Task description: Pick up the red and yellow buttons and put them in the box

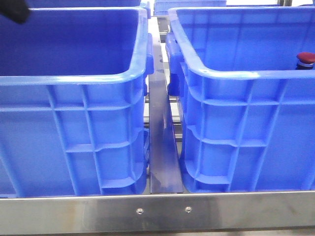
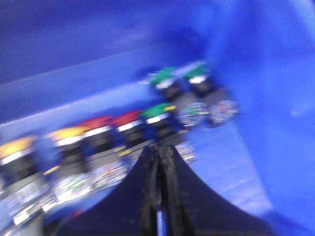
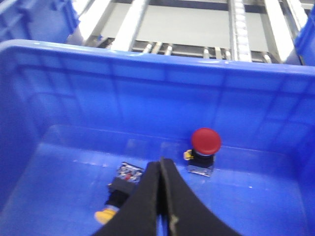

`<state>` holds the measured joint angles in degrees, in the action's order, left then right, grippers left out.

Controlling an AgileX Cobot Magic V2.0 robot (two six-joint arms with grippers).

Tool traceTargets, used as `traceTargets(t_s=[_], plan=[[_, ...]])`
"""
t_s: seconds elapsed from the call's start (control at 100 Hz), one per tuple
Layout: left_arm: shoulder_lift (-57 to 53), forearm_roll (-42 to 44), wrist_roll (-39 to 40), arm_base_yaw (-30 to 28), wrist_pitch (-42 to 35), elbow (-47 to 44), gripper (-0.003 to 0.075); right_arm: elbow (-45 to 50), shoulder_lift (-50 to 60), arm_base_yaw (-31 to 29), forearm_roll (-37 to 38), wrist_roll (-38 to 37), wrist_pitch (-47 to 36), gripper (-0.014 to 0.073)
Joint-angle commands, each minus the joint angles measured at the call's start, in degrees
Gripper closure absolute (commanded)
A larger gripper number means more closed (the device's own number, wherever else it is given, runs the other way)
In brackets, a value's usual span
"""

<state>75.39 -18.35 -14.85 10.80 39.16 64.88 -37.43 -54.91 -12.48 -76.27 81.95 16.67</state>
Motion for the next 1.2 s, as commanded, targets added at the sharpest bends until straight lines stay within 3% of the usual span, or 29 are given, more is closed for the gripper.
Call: traceTargets(t_s=[0.0, 0.21, 0.38, 0.68, 0.9, 1.19], plan=[[-5.5, 1.2, 2.2, -1.5, -5.5, -1.8, 0.0741, -0.5, 2.6, -0.1, -1.1, 0.3, 1.1, 0.0662], [-15.0, 18.7, 16.2, -3.0, -6.1, -8.2, 0.0741, 1.2, 5.2, -0.1, -1.1, 0.3, 3.6, 0.0662], [-24.1, 25.7, 21.7, -3.0, -7.8, -13.6, 0.0741, 3.1, 7.8, 0.0, -1.1, 0.3, 2.5, 0.0662], [-41.4, 28.3, 24.2, -3.0, -13.8, -24.5, 0.0741, 10.1, 18.2, 5.8, -1.1, 0.3, 1.7, 0.0662], [-54.0, 28.3, 24.2, -3.0, -18.4, -32.5, 0.0741, 15.8, 30.7, 5.8, -1.1, 0.3, 2.0, 0.0662], [-67.0, 28.3, 24.2, -3.0, -18.9, -39.2, 0.0741, 20.8, 46.0, 5.7, -1.1, 0.3, 1.5, 0.0662]])
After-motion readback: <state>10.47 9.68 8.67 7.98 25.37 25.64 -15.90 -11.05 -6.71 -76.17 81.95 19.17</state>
